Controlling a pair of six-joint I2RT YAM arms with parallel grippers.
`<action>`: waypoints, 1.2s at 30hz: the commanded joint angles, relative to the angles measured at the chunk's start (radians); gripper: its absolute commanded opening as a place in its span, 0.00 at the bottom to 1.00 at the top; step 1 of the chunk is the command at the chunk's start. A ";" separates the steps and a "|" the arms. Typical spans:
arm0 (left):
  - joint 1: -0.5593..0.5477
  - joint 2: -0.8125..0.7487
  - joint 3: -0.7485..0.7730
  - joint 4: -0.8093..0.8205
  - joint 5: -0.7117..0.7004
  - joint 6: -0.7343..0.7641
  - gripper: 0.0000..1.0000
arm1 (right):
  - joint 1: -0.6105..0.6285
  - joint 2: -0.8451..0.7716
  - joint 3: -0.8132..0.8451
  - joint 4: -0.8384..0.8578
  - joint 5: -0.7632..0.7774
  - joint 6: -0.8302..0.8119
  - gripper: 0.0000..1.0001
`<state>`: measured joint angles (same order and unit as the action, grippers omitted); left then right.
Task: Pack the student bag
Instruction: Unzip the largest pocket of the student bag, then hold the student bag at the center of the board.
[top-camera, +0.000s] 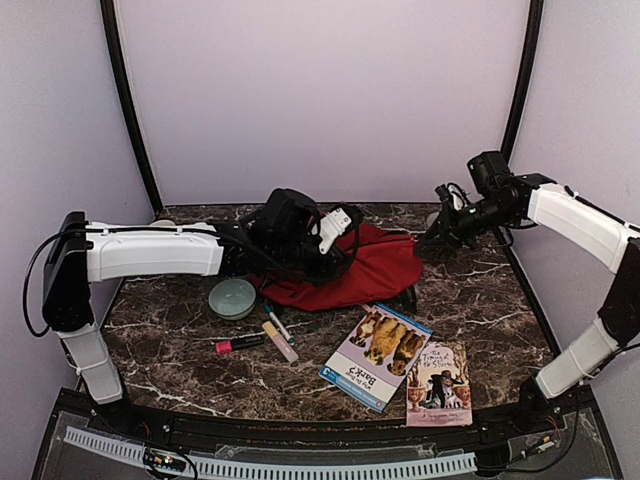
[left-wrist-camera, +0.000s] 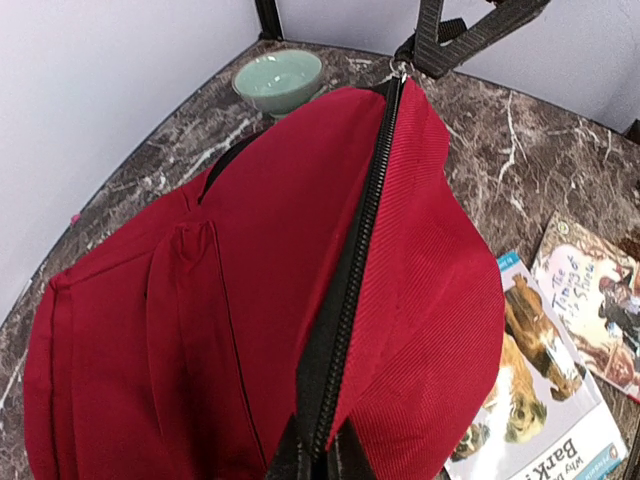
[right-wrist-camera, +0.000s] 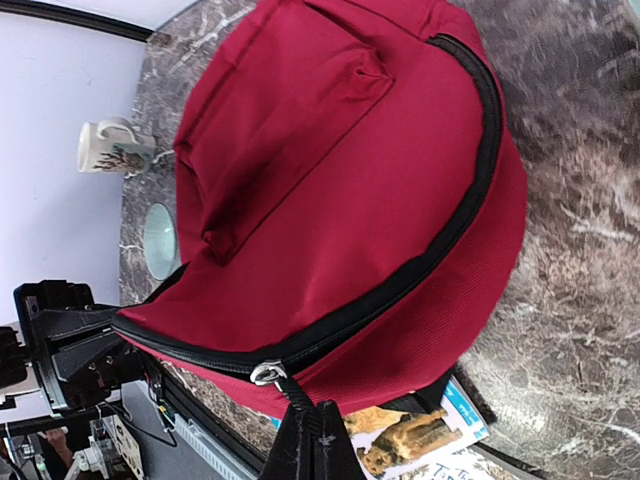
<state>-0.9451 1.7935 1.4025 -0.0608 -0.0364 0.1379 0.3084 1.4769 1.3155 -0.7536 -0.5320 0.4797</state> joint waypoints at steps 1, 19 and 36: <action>0.016 -0.073 -0.092 -0.028 0.034 -0.017 0.00 | -0.017 -0.007 -0.056 0.047 0.049 -0.003 0.00; 0.016 -0.057 -0.107 -0.018 0.024 -0.080 0.49 | 0.029 0.101 0.009 0.042 0.004 -0.005 0.00; 0.004 0.028 0.041 -0.072 0.086 -0.345 0.99 | 0.077 0.146 -0.003 0.047 0.021 -0.017 0.00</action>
<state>-0.9340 1.8011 1.4311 -0.1211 0.0006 -0.0910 0.3790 1.6196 1.2987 -0.7307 -0.5232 0.4782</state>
